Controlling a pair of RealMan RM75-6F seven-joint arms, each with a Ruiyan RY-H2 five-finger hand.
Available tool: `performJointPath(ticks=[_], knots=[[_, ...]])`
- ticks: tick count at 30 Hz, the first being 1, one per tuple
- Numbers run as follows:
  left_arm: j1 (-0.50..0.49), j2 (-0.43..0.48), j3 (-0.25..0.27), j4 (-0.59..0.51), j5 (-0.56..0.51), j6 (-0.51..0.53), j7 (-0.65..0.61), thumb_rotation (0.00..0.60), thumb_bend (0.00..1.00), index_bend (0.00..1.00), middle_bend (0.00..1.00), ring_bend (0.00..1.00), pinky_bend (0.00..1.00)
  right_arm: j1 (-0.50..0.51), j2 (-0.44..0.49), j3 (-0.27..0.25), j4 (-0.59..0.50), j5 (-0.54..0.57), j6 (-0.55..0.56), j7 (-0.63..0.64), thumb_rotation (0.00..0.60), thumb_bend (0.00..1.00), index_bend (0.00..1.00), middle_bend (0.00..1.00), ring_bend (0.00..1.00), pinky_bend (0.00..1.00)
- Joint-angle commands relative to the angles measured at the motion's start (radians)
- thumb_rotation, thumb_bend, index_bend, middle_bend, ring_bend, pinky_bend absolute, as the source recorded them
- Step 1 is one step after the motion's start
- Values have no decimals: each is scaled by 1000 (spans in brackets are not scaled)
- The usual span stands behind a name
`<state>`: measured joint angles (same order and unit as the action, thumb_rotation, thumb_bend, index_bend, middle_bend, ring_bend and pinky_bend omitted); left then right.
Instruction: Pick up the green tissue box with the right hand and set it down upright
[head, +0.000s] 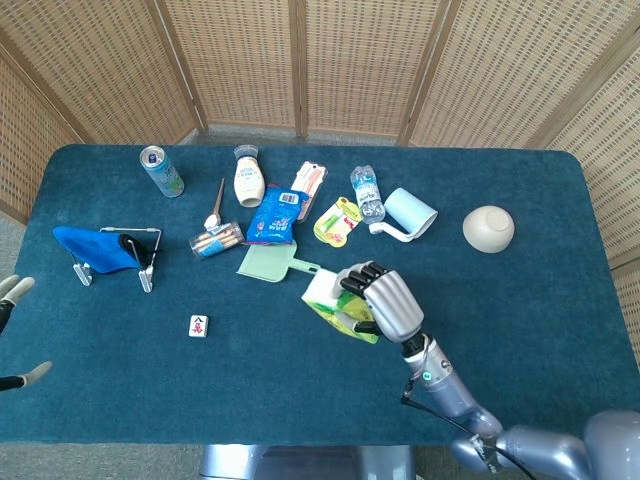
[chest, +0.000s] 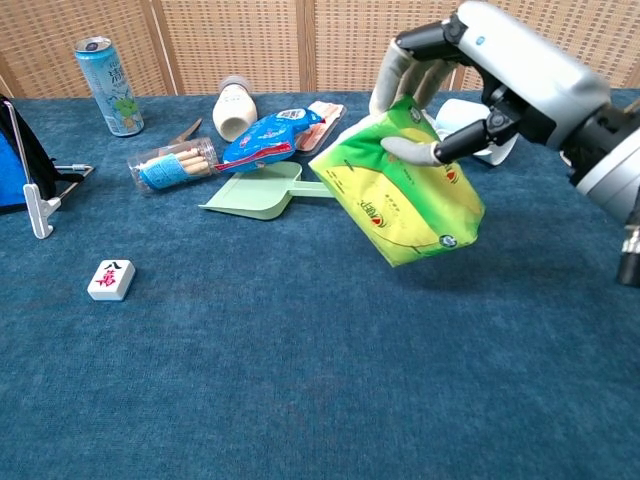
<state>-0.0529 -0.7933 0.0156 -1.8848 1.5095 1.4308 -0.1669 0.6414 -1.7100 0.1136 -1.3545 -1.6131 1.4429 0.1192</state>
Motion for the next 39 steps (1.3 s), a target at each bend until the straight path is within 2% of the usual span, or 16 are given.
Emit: performJointPath(ticks=[1, 7, 12, 15, 24, 30, 36, 39], knots=[[-1, -1, 0, -2, -2, -3, 5, 600, 79, 0, 0, 0, 0, -30, -70, 1, 108, -12, 48, 82, 600, 346, 522, 524, 470, 440], [-1, -3, -1, -4, -7, -3, 11, 600, 79, 0, 0, 0, 0, -41, -112, -7, 211, -32, 71, 150, 600, 341, 530, 528, 469, 439], [-1, -4, 0, -6, -6, -4, 16, 600, 78, 0, 0, 0, 0, -51, -136, -15, 267, -47, 91, 170, 600, 343, 540, 530, 432, 369], [0, -4, 0, -6, -8, -3, 15, 600, 79, 0, 0, 0, 0, -58, -137, -26, 289, -54, 91, 186, 600, 341, 536, 524, 410, 368], [-2, -6, 1, -10, -6, -7, 26, 600, 79, 0, 0, 0, 0, -87, -118, -53, 311, -70, 104, 215, 600, 339, 521, 505, 370, 368], [0, -7, 2, -15, -4, -4, 32, 600, 78, 0, 0, 0, 0, -96, -85, -62, 299, -77, 98, 218, 600, 358, 489, 426, 288, 316], [-1, -8, 3, -18, -3, -6, 37, 600, 78, 0, 0, 0, 0, -111, -61, -83, 304, -88, 98, 224, 600, 378, 481, 415, 273, 294], [-1, -8, 3, -19, -2, -5, 38, 600, 78, 0, 0, 0, 0, -118, -52, -89, 306, -87, 96, 241, 600, 382, 440, 373, 234, 262]])
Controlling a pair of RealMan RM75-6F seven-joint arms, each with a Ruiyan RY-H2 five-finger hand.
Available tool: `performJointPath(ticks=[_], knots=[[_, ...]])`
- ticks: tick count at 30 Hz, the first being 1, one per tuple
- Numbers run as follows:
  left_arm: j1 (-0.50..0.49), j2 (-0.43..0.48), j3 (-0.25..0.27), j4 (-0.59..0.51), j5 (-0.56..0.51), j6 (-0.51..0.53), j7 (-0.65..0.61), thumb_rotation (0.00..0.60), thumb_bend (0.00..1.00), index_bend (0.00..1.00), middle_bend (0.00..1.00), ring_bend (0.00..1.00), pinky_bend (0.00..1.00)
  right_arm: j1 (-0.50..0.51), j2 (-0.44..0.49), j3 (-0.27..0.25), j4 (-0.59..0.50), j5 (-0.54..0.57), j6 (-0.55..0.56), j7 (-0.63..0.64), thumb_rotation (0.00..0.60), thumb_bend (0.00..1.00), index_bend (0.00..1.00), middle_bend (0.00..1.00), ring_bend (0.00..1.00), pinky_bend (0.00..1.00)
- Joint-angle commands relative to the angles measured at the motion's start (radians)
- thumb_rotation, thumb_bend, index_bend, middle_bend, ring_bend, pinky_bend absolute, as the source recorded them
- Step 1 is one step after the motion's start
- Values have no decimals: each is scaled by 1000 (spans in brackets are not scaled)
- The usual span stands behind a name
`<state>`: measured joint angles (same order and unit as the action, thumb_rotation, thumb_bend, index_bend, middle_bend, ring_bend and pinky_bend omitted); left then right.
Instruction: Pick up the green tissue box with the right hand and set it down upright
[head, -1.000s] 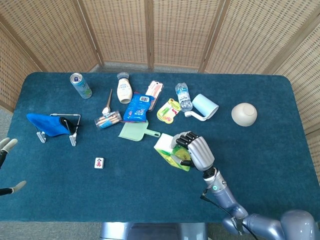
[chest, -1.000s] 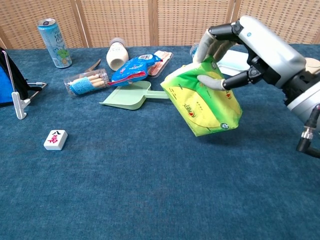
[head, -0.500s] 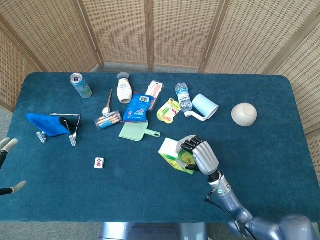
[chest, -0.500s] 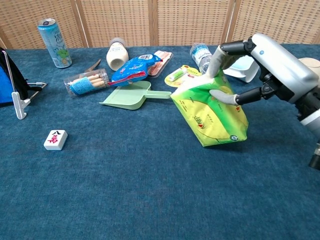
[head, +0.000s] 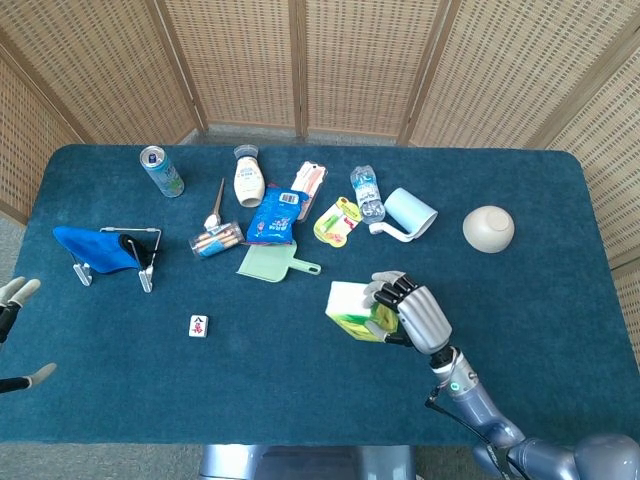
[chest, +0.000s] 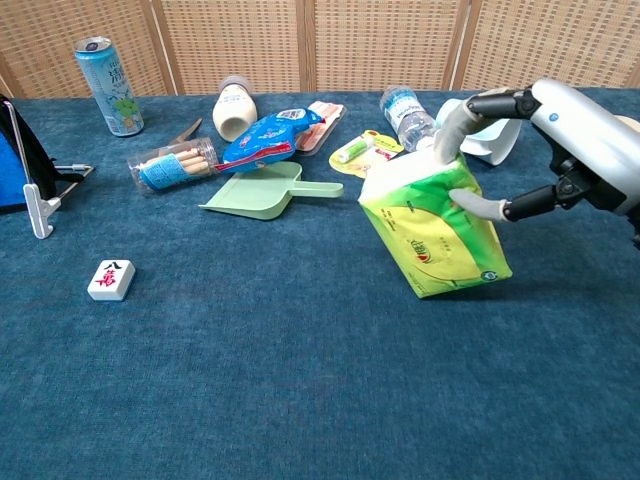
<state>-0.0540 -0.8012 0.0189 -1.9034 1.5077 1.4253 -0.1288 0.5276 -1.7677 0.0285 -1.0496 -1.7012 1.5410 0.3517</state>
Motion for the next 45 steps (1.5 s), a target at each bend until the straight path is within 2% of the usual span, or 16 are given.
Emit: performJointPath(ticks=[1, 7, 18, 21, 23, 25, 27, 30, 34, 40, 45], knots=[[1, 0, 0, 0, 0, 1, 0, 600, 78, 0, 0, 0, 0, -6, 10, -6, 1, 1, -5, 11, 600, 384, 420, 352, 214, 251], [1, 1, 0, -1, -1, 2, -3, 600, 78, 0, 0, 0, 0, -18, 70, -27, -30, 5, -35, 42, 600, 433, 246, 156, 67, 160], [4, 4, 2, 2, 7, 9, -14, 600, 78, 0, 0, 0, 0, -70, 152, -51, -92, -20, 21, 69, 600, 447, 154, 74, 0, 122], [5, 5, 2, 1, 10, 11, -14, 600, 78, 0, 0, 0, 0, -81, 176, -51, -116, -27, 37, 63, 600, 360, 132, 66, 0, 122], [6, 4, 2, 1, 11, 13, -13, 600, 78, 0, 0, 0, 0, -85, 188, -48, -129, -27, 40, 52, 600, 238, 111, 56, 0, 119], [7, 5, 3, 0, 13, 15, -13, 600, 79, 0, 0, 0, 0, -92, 202, -39, -143, -21, 43, 15, 600, 75, 73, 36, 0, 112], [9, 5, 3, 0, 14, 18, -14, 600, 78, 0, 0, 0, 0, -96, 219, -36, -157, -17, 35, -31, 600, 7, 30, 13, 0, 95], [10, 5, 3, 2, 13, 20, -16, 600, 78, 0, 0, 0, 0, -121, 261, -25, -222, 21, 18, -142, 600, 0, 0, 0, 0, 47], [10, 5, 3, 3, 12, 20, -17, 600, 78, 0, 0, 0, 0, -162, 318, -25, -328, 68, 9, -204, 600, 0, 0, 0, 0, 19], [11, 4, 4, -1, 14, 22, -7, 600, 79, 0, 0, 0, 0, -221, 363, -37, -377, 108, 18, -263, 600, 0, 0, 0, 0, 0], [14, 2, 5, -7, 18, 27, 7, 600, 78, 0, 0, 0, 0, -274, 371, -19, -380, 147, 60, -284, 600, 0, 0, 0, 0, 0]])
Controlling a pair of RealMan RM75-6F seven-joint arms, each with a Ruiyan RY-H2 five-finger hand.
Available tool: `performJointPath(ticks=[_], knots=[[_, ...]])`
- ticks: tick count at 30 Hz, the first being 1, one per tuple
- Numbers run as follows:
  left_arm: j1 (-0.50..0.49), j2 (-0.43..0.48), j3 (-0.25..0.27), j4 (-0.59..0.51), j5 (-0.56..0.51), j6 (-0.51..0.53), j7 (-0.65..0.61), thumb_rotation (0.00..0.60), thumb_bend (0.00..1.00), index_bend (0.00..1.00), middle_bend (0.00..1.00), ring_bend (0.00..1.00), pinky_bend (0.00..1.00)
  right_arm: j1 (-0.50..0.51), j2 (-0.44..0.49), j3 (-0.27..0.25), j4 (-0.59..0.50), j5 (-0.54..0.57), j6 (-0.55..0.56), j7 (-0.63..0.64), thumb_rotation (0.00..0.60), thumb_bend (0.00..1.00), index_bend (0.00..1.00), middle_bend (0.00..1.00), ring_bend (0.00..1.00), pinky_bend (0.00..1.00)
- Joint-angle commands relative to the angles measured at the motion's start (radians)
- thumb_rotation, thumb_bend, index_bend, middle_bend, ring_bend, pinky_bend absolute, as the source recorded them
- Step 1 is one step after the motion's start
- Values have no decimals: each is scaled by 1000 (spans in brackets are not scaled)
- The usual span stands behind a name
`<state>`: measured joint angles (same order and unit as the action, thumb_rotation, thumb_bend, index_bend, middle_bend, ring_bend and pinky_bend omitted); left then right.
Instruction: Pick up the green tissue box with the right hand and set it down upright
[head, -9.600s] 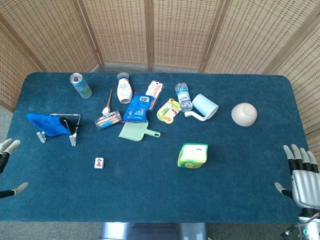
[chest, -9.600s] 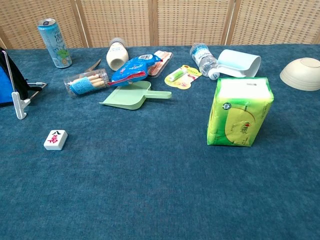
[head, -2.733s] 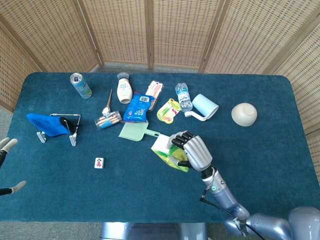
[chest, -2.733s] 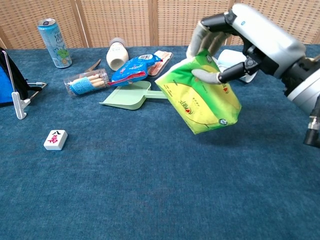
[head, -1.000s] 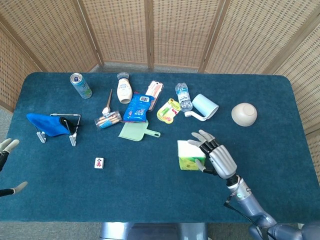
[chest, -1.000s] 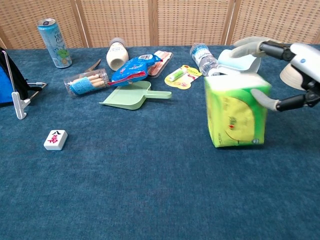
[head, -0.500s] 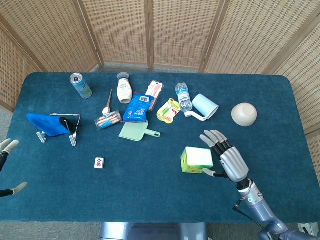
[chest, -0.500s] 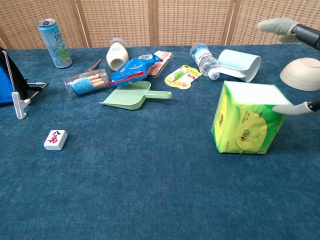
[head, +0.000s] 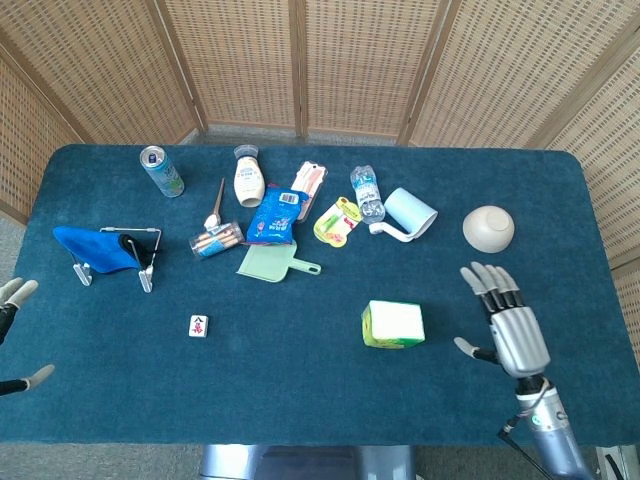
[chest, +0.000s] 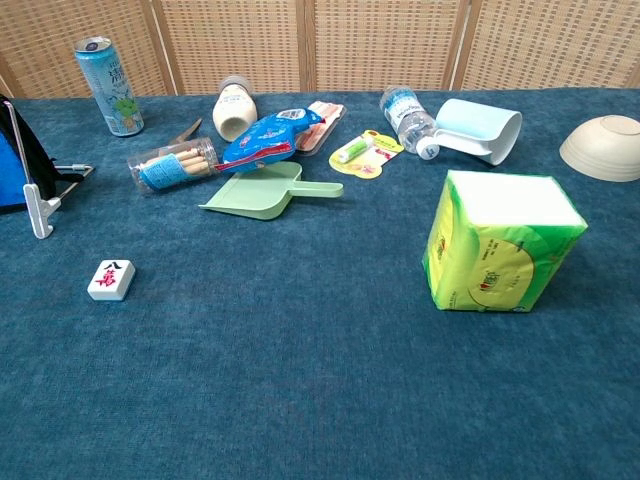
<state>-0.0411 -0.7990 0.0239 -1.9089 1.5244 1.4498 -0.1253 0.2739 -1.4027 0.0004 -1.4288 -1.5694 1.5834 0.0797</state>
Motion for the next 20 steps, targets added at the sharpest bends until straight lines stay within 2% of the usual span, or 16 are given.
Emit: performJointPath(ticks=[1, 3, 11, 15, 20], knots=[[3, -1, 0, -2, 2, 5, 6, 600, 79, 0, 0, 0, 0, -30, 9, 12, 0, 21, 25, -15, 600, 0, 0, 0, 0, 0], [4, -1, 1, -4, 4, 8, 8, 600, 79, 0, 0, 0, 0, -46, 17, 14, -8, 31, 34, -18, 600, 0, 0, 0, 0, 0], [12, -4, 3, -13, 10, 23, 43, 600, 78, 0, 0, 0, 0, -158, 106, -4, -152, 66, 115, -215, 600, 0, 0, 0, 0, 0], [17, -9, 2, -19, 13, 35, 79, 600, 78, 0, 0, 0, 0, -190, 169, -21, -255, 71, 116, -300, 600, 0, 0, 0, 0, 0], [24, -17, 1, -24, 22, 55, 110, 600, 79, 0, 0, 0, 0, -210, 226, -32, -362, 104, 84, -336, 600, 0, 0, 0, 0, 0]])
